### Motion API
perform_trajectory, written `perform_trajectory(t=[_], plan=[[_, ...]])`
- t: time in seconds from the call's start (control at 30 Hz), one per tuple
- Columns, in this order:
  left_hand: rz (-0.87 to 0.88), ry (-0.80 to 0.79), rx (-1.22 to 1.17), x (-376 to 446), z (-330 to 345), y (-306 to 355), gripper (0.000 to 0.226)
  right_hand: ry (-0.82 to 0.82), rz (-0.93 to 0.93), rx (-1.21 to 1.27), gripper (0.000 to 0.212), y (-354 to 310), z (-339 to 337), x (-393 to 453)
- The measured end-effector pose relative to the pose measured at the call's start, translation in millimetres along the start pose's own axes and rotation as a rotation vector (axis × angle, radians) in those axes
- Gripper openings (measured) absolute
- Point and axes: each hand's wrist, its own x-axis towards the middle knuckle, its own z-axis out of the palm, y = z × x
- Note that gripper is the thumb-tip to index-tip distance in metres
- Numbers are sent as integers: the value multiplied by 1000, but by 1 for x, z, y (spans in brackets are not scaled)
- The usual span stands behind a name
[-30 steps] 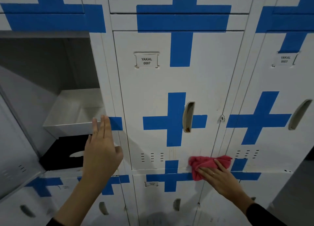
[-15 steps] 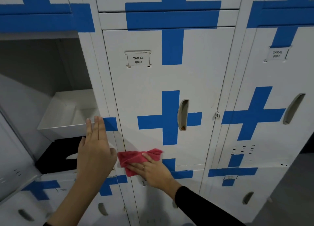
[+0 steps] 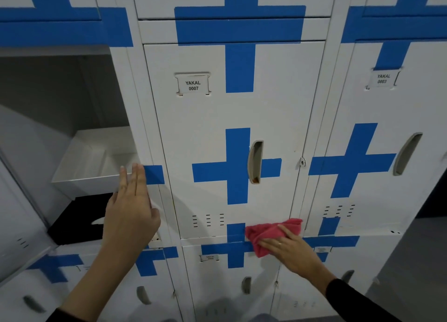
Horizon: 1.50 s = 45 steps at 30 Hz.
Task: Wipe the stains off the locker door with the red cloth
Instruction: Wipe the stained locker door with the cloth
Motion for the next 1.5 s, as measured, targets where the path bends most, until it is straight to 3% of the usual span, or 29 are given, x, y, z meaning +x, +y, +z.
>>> perform_trajectory(t=[0.3,0.6,0.73,0.83,0.93,1.1,1.23,1.37,1.5], plan=[[-38,-34,-62,1,-6,4,87,29,146,6,80,9,9,-22],[-81,19,-1,-3,-1,18,93,114,-74,-47,76,-102,-44,82],[-87,14,27,-2,-1,19,92,115,-137,-105,78,-109,-62,101],[-83,15,39,-2,0,18,91,216,-142,-91,75,-85,-64,87],[-82,8,1,-2,0,18,91,261,-41,-30,47,-51,-58,64],[-42,17,-44,-1,0,11,94,389,174,150,49,-4,-53,30],[-51,10,-71,-3,0,13,96,499,320,257,54,-17,-67,33],[-67,11,-91,-3,0,18,97,532,204,191,55,-52,-93,60],[-50,15,-42,-3,-1,16,97,753,156,160,55,-63,-149,95]])
